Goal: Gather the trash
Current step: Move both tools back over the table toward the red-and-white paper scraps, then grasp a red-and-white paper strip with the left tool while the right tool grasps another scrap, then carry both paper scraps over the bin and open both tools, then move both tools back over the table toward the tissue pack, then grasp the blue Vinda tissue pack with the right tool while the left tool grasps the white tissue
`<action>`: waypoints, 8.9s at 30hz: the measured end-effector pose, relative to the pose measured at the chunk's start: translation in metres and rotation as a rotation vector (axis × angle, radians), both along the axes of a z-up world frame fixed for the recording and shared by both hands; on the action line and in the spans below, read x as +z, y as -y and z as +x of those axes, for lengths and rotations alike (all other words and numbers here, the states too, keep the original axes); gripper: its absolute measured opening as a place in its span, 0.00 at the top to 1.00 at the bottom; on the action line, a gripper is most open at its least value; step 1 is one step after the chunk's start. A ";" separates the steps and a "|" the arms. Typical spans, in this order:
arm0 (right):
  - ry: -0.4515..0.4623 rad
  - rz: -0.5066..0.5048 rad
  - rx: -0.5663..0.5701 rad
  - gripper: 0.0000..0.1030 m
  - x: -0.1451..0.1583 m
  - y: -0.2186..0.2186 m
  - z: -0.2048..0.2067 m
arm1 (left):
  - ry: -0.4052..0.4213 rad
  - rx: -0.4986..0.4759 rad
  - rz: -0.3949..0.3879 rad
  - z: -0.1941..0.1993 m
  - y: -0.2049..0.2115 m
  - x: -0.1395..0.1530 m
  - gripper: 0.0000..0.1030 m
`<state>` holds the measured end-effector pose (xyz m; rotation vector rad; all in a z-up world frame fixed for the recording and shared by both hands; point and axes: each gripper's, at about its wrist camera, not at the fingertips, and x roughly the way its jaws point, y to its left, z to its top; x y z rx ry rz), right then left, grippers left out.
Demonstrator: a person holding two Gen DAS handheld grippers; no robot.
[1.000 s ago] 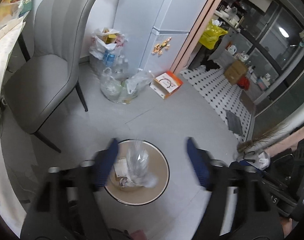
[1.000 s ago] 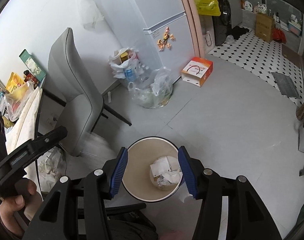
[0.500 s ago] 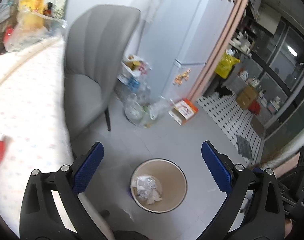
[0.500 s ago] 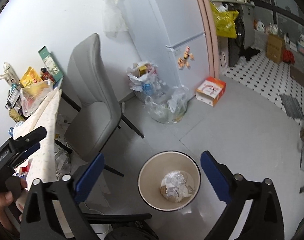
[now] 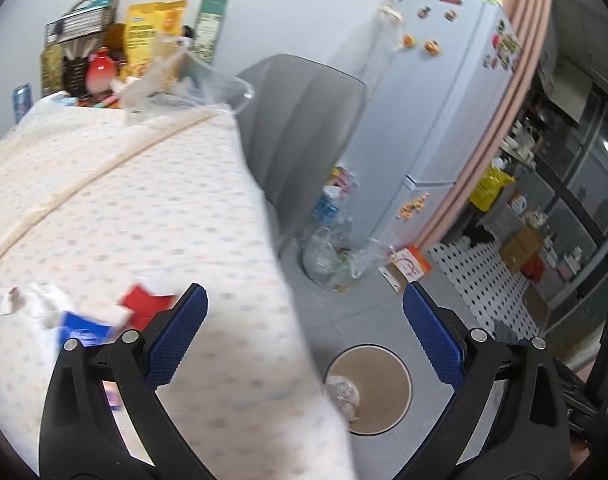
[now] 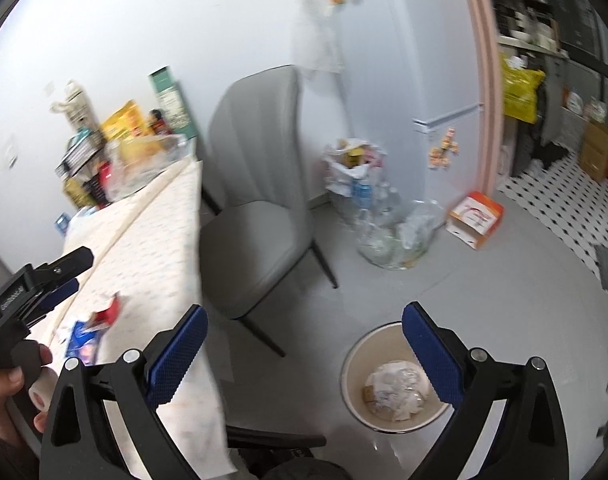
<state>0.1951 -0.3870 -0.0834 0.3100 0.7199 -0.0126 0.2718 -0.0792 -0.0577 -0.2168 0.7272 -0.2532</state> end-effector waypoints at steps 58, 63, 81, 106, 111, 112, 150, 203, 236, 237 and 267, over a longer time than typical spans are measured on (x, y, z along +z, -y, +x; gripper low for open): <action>-0.136 0.001 0.398 0.34 -0.034 -0.235 0.121 | -0.235 0.516 -0.155 0.007 -0.301 -0.094 0.93; -0.147 -0.013 0.420 0.29 -0.040 -0.240 0.124 | -0.189 0.504 -0.123 -0.001 -0.290 -0.075 0.97; -0.226 0.017 0.520 0.79 -0.052 -0.280 0.157 | -0.121 0.502 -0.108 -0.024 -0.294 -0.040 0.97; -0.059 0.086 0.347 0.97 0.012 -0.148 0.089 | -0.032 0.198 -0.067 0.006 -0.127 0.009 0.97; -0.053 0.085 0.275 0.97 0.012 -0.107 0.080 | -0.039 0.140 -0.058 0.017 -0.090 0.007 0.97; -0.052 0.087 0.257 0.97 0.012 -0.097 0.078 | -0.041 0.126 -0.055 0.018 -0.081 0.007 0.97; -0.128 0.154 -0.161 0.42 -0.071 0.128 0.027 | -0.139 -0.210 0.061 0.038 0.156 -0.051 0.97; 0.068 -0.061 0.070 0.07 0.020 -0.053 0.002 | 0.044 0.114 -0.009 -0.017 -0.058 0.014 0.06; -0.070 -0.014 0.436 0.12 -0.009 -0.265 0.040 | -0.056 0.367 -0.116 -0.066 -0.246 -0.034 0.37; -0.077 -0.010 0.448 0.13 -0.011 -0.272 0.042 | -0.059 0.370 -0.117 -0.067 -0.248 -0.035 0.38; -0.214 -0.047 0.424 0.60 -0.050 -0.266 0.064 | -0.162 0.249 -0.100 -0.028 -0.191 -0.075 0.41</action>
